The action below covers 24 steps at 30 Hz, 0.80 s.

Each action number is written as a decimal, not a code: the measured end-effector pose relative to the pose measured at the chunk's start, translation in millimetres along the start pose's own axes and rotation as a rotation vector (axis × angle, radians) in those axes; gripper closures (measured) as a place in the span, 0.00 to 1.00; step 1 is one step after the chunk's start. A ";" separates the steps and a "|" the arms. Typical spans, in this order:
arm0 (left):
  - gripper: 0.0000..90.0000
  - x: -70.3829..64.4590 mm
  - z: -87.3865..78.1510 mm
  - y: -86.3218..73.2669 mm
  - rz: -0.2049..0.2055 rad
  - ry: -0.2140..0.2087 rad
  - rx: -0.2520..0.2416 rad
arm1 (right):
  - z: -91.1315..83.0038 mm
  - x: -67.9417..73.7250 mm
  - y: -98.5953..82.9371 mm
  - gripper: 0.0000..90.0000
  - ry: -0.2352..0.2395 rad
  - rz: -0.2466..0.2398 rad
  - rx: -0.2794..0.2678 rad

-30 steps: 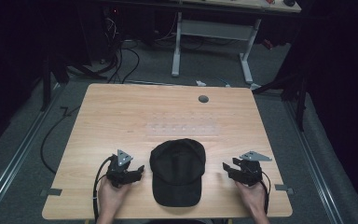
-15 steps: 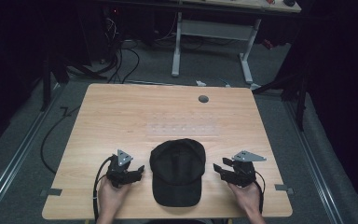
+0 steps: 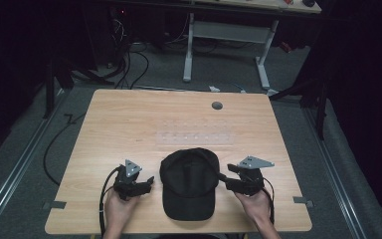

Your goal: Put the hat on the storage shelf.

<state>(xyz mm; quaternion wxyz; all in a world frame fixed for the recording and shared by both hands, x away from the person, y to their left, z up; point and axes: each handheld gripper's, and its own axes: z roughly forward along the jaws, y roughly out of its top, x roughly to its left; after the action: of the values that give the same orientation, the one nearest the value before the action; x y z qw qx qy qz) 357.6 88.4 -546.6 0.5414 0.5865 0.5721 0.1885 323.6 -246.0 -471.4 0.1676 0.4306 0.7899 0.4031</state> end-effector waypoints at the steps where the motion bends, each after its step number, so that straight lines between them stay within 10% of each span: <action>1: 0.30 0.0 0.0 0.0 0.000 0.000 0.000 | 0.9 0.7 1.7 0.51 0.005 -0.001 0.000; 24: 0.30 0.0 0.0 0.0 0.000 0.000 0.000 | 29.9 4.8 18.7 0.65 0.034 0.022 0.033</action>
<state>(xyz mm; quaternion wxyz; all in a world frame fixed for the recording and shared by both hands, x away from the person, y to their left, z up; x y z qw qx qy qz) 357.6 88.4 -546.6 0.5414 0.5865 0.5722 0.1884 349.3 -221.7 -474.9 0.1427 0.4350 0.7945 0.3991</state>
